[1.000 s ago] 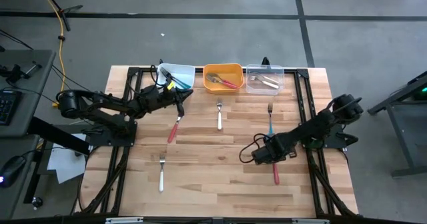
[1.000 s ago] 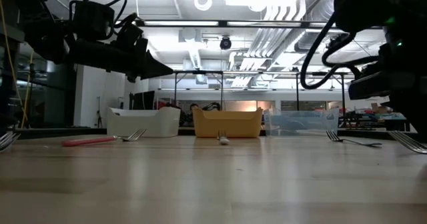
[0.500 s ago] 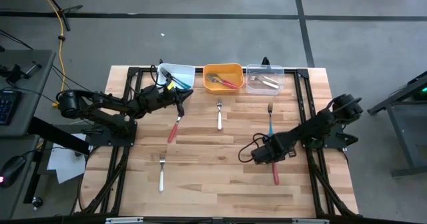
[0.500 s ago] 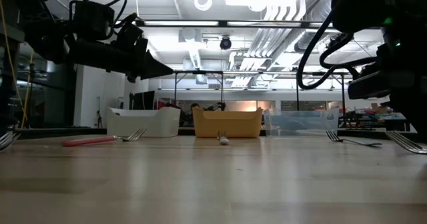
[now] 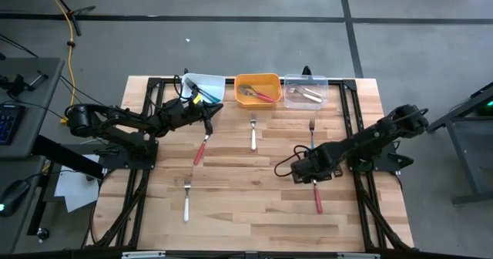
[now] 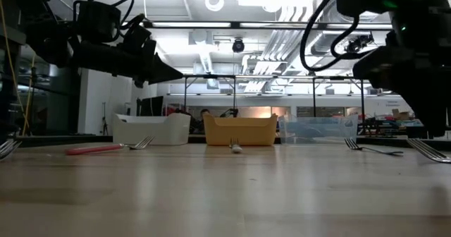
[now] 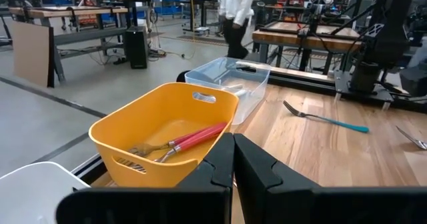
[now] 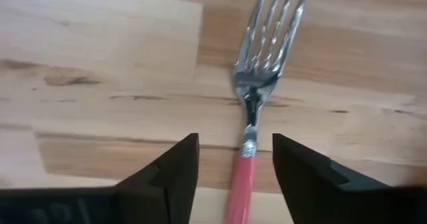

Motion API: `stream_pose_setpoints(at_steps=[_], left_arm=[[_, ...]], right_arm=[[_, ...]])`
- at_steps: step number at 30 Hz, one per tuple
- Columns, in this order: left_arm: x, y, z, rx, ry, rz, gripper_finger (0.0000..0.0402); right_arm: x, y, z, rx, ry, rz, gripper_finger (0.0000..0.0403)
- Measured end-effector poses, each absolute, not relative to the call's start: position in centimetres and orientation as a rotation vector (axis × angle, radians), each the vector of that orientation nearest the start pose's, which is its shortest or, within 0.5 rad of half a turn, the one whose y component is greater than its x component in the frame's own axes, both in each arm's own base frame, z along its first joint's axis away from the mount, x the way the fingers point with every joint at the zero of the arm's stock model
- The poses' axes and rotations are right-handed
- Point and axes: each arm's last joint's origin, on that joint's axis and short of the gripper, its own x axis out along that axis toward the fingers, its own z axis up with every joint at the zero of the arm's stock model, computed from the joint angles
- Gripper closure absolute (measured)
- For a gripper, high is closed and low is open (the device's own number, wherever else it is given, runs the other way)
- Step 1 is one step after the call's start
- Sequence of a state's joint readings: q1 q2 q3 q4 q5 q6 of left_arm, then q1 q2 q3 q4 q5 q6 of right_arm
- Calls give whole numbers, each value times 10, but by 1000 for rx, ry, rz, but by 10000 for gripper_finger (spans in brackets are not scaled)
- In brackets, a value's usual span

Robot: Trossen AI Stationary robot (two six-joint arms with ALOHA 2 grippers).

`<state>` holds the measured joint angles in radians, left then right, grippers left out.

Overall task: Sort silverware by color (type)
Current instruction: Put the bottom pink fork into the yellow bin

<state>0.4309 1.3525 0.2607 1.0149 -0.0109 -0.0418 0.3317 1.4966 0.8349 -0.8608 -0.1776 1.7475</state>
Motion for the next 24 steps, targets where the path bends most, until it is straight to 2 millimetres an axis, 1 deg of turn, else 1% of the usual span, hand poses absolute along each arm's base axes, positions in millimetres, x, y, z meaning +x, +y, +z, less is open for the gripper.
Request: stream_pose_setpoints(at_steps=[3, 8, 19, 24], left_arm=[[205, 94, 164, -57, 67, 443, 401], [205, 94, 164, -57, 67, 443, 401], [205, 94, 164, -57, 67, 443, 401], [205, 94, 164, -57, 68, 443, 401]], right_arm=[[219, 80, 165, 1184, 1450, -1006, 208], [220, 80, 159, 1142, 1470, -1024, 210], [226, 85, 143, 1105, 1516, -1004, 261], [219, 86, 129, 1145, 1521, -965, 269]])
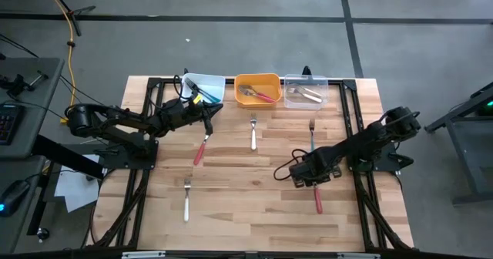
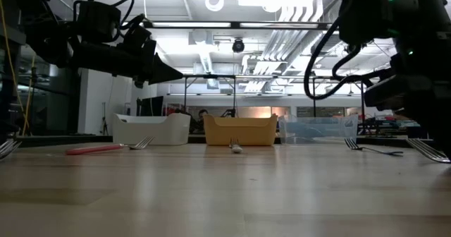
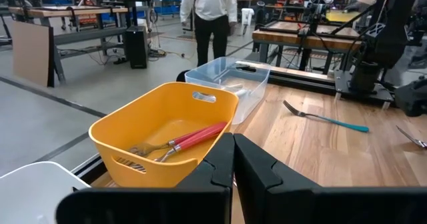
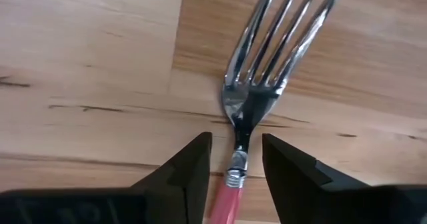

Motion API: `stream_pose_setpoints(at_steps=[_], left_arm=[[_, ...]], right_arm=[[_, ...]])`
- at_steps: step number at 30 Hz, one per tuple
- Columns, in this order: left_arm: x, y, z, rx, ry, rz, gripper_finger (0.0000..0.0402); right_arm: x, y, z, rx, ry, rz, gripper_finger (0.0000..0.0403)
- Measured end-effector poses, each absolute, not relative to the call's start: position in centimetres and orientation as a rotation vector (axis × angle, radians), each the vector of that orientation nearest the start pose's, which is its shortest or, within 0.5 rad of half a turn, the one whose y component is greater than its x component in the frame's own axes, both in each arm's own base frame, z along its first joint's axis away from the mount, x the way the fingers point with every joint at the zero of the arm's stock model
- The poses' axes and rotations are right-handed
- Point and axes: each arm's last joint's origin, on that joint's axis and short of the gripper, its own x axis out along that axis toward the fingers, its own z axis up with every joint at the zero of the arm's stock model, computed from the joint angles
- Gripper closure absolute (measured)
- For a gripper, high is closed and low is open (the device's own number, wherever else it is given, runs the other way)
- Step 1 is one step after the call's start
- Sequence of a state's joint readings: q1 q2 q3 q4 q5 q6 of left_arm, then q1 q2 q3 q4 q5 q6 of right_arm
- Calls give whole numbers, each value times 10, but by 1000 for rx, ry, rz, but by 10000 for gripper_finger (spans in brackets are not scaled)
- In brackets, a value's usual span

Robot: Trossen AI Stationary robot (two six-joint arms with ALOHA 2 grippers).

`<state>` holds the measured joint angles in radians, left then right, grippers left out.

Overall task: Sort silverware by color (type)
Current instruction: Put the bottom pink fork into the yellow bin

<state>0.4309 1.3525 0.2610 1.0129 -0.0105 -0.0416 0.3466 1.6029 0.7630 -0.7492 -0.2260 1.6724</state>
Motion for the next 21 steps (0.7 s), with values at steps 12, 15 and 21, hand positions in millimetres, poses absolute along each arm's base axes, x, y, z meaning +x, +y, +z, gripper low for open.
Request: stream_pose_setpoints(at_steps=[12, 15, 21], left_arm=[[205, 94, 164, -58, 71, 443, 401], [205, 94, 164, -58, 71, 443, 401], [205, 94, 164, -57, 70, 443, 401]], right_arm=[[216, 86, 125, 1155, 1506, -925, 319], [218, 87, 125, 1144, 1498, -880, 358], [232, 84, 139, 1068, 1534, -776, 393]])
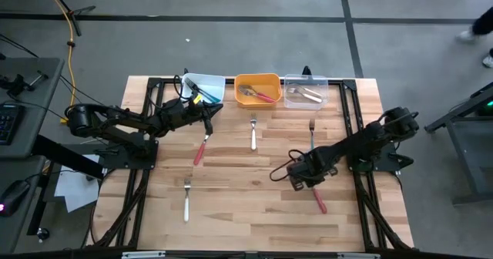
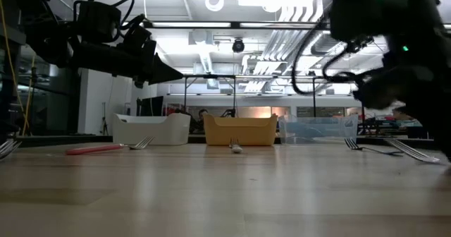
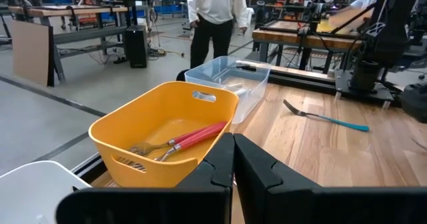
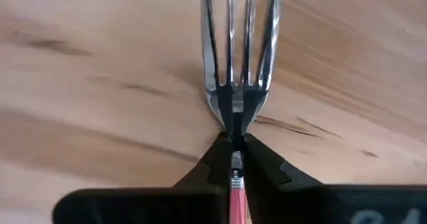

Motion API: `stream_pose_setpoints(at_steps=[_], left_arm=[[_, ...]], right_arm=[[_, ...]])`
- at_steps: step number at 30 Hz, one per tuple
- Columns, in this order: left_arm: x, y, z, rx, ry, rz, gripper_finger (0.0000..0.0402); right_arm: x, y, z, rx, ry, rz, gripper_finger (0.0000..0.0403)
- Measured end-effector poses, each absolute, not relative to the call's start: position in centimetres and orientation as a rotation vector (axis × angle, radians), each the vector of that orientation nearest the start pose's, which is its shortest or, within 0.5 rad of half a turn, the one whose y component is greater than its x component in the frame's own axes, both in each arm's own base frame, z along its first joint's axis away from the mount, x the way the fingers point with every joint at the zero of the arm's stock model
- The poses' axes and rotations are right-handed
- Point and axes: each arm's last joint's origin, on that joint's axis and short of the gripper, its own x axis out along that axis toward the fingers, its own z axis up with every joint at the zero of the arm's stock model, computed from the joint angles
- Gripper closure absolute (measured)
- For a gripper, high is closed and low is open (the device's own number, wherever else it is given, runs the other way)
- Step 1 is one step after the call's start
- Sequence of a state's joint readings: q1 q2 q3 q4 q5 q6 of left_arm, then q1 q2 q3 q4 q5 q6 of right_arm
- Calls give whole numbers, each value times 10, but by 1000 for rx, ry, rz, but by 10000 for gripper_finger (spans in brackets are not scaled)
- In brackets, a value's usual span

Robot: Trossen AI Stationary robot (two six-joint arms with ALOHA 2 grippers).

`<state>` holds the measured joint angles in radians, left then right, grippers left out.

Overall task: Sort silverware by color (type)
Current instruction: Put the bottom pink fork into the yellow bin

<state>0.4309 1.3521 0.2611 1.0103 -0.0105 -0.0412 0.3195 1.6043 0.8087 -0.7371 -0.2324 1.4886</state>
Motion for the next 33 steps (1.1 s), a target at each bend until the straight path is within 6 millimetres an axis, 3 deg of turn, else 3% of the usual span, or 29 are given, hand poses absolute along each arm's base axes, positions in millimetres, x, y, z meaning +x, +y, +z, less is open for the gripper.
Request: stream_pose_setpoints(at_steps=[4, 8, 14, 23, 28, 33], left_arm=[[205, 94, 164, -56, 67, 443, 401], [205, 94, 164, -56, 64, 443, 401], [205, 94, 165, -45, 62, 443, 401], [205, 95, 165, -37, 63, 443, 401], [205, 95, 165, -39, 62, 443, 401], [205, 95, 165, -38, 62, 443, 401]], right_arm=[[254, 69, 166, 969, 1455, -715, 380], [280, 35, 192, 842, 1304, -675, 377], [313, -40, 237, 550, 1117, -653, 381], [370, -158, 285, 108, 1038, -550, 381], [400, -209, 293, -20, 1013, -474, 381], [416, -239, 273, -16, 1110, -411, 381]])
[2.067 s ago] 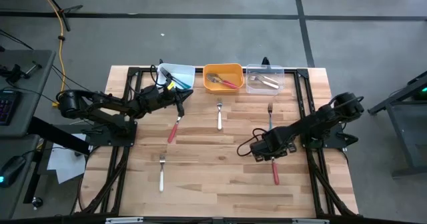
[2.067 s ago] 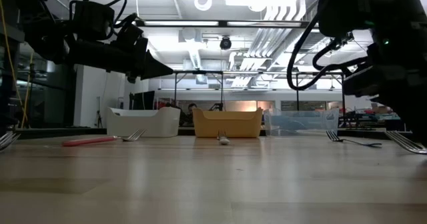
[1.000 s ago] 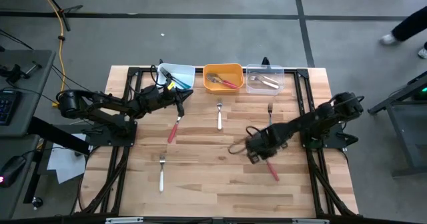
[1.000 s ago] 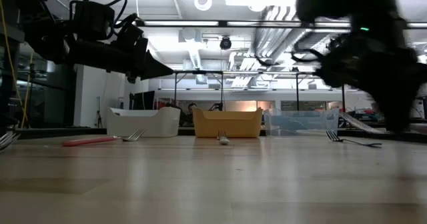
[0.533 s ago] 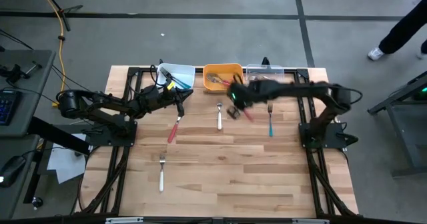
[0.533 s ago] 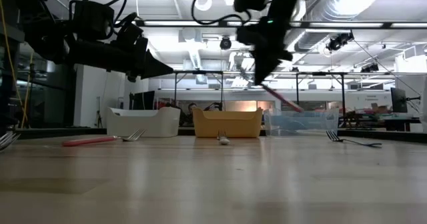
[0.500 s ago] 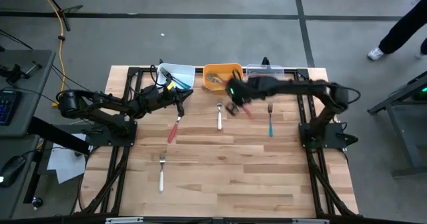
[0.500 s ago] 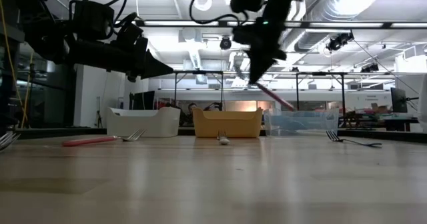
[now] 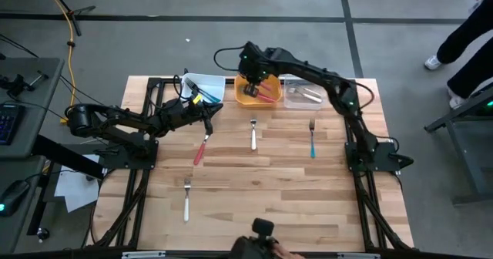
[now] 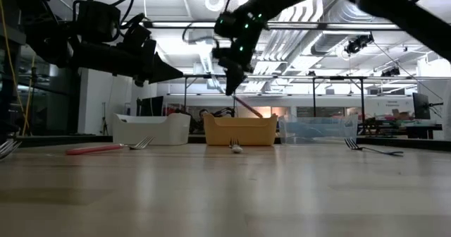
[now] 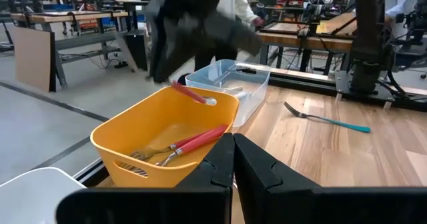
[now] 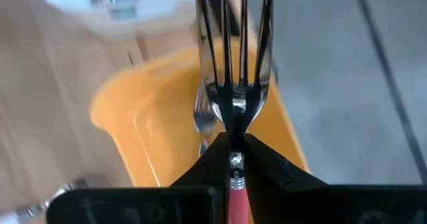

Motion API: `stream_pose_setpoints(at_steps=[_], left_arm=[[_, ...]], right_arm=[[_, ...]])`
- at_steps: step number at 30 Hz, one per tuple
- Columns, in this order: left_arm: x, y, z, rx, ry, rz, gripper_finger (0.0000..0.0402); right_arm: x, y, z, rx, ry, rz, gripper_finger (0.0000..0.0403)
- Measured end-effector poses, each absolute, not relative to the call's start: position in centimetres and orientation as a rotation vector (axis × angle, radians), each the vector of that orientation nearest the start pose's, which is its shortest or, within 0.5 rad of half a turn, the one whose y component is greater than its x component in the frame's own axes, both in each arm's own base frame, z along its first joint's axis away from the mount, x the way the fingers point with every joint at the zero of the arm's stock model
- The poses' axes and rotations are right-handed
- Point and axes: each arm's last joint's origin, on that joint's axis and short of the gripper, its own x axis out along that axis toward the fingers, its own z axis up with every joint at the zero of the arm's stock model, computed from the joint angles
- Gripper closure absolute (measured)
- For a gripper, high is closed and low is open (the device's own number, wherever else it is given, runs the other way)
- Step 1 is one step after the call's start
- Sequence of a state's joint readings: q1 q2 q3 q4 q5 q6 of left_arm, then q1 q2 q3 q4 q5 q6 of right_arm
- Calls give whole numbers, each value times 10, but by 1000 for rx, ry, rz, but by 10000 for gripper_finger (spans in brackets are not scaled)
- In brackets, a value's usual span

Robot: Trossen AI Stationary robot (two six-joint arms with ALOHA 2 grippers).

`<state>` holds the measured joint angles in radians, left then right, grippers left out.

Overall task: Sort silverware by color (type)
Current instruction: Put the bottom pink fork into the yellow bin, then put the top white fork into the transparent bin

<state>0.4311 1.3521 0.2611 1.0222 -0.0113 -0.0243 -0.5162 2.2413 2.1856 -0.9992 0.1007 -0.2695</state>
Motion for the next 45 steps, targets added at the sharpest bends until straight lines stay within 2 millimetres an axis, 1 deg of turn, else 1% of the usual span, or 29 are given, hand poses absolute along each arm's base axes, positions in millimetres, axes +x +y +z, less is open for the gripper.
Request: stream_pose_setpoints(at_steps=[5, 8, 13, 21, 29, 33, 35, 37, 39, 41, 43, 45], left_arm=[[205, 95, 165, -37, 64, 443, 401], [205, 95, 165, -37, 65, 443, 401], [205, 95, 165, -38, 67, 443, 401], [205, 95, 165, -38, 67, 443, 401], [205, 94, 165, -38, 66, 443, 401], [205, 94, 165, -38, 66, 443, 401], [205, 94, 165, -38, 66, 443, 401], [205, 95, 165, -37, 67, 443, 401], [205, 95, 164, -38, 69, 443, 401], [205, 95, 164, -34, 70, 443, 401], [205, 94, 164, -22, 74, 443, 401], [205, 94, 164, -22, 75, 443, 401]], right_arm=[[423, -250, 247, 3, 1222, -376, 381], [426, -255, 236, 15, 1245, -375, 381], [424, -260, 223, 33, 1284, -373, 381], [422, -262, 219, 55, 1289, -388, 377], [423, -262, 219, 54, 1282, -390, 321], [423, -261, 227, 51, 1270, -393, 306], [422, -261, 234, 50, 1273, -396, 309], [422, -259, 241, 41, 1270, -400, 320], [421, -255, 246, 23, 1258, -399, 340], [421, -252, 249, 27, 1226, -397, 369], [423, -248, 247, 30, 1202, -383, 394], [425, -244, 239, 45, 1183, -386, 395]])
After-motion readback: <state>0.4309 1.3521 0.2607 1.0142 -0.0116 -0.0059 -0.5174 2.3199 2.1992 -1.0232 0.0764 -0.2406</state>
